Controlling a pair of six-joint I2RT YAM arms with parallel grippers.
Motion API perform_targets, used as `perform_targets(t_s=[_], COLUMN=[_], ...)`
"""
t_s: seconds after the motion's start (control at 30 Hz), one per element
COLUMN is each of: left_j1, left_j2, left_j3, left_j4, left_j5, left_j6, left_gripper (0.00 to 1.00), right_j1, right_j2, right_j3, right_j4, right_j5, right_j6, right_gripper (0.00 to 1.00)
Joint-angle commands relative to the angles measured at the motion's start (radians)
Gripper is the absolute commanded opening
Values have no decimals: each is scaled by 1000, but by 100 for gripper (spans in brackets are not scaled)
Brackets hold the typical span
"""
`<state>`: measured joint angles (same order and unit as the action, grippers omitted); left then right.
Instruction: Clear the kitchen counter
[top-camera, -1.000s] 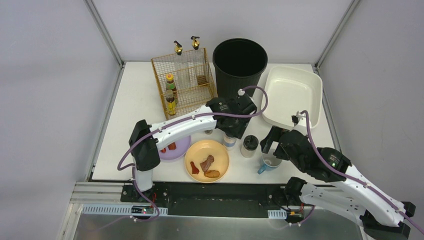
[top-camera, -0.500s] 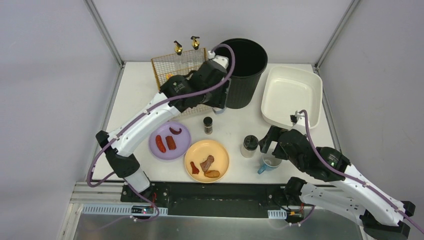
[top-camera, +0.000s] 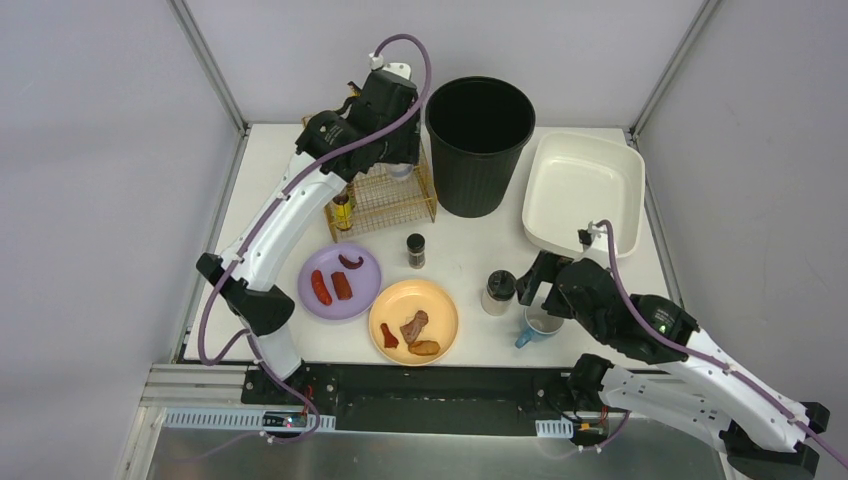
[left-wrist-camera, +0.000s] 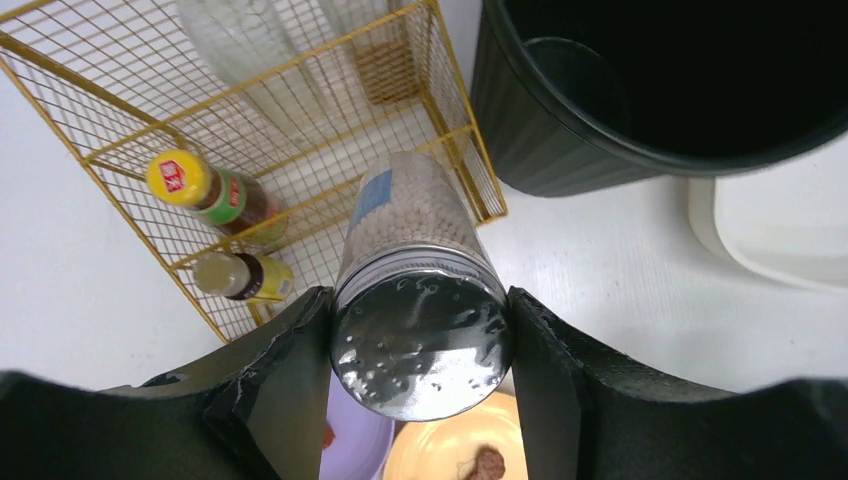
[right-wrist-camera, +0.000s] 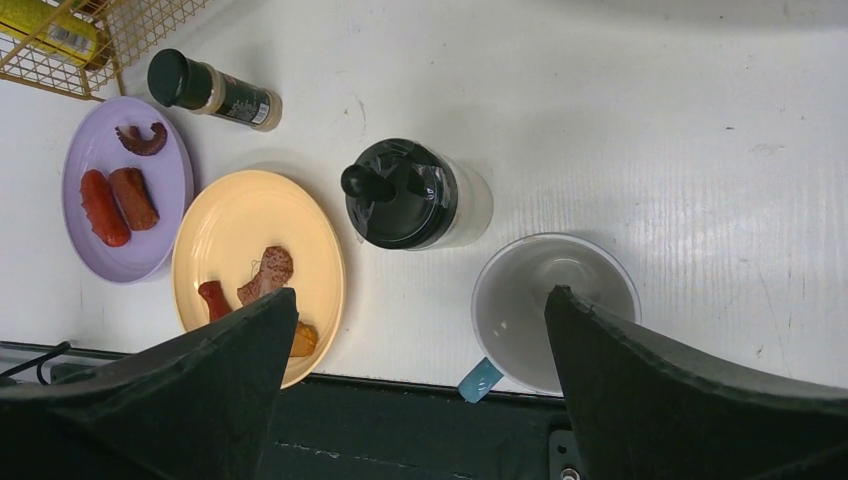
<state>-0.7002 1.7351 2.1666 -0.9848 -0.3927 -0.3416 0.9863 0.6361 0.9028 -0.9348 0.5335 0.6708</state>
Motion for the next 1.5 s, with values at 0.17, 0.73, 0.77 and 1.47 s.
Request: perform_targets(t_s=[0.17,0.73,0.77,1.47], left_j1=[143,291,292,313], left_j2=[79,210,217,342], left_j3=[79,51,47,8], left_j4=[59,118,118,116], left_j5=[-41,80,84,131], left_j6=[30,-30,-34,-130], left_gripper=[0,0,0,5], right_j1=[4,3,4,5], right_j2=[-23,-61,-61,-96], right_j3=[-22,-67,-70,-91], right_j4=[34,72,75,56], right_j5=[0,-13,-15,-23], right_j6=[-17,-21,-19,-5], right_gripper=[99,99,99,99])
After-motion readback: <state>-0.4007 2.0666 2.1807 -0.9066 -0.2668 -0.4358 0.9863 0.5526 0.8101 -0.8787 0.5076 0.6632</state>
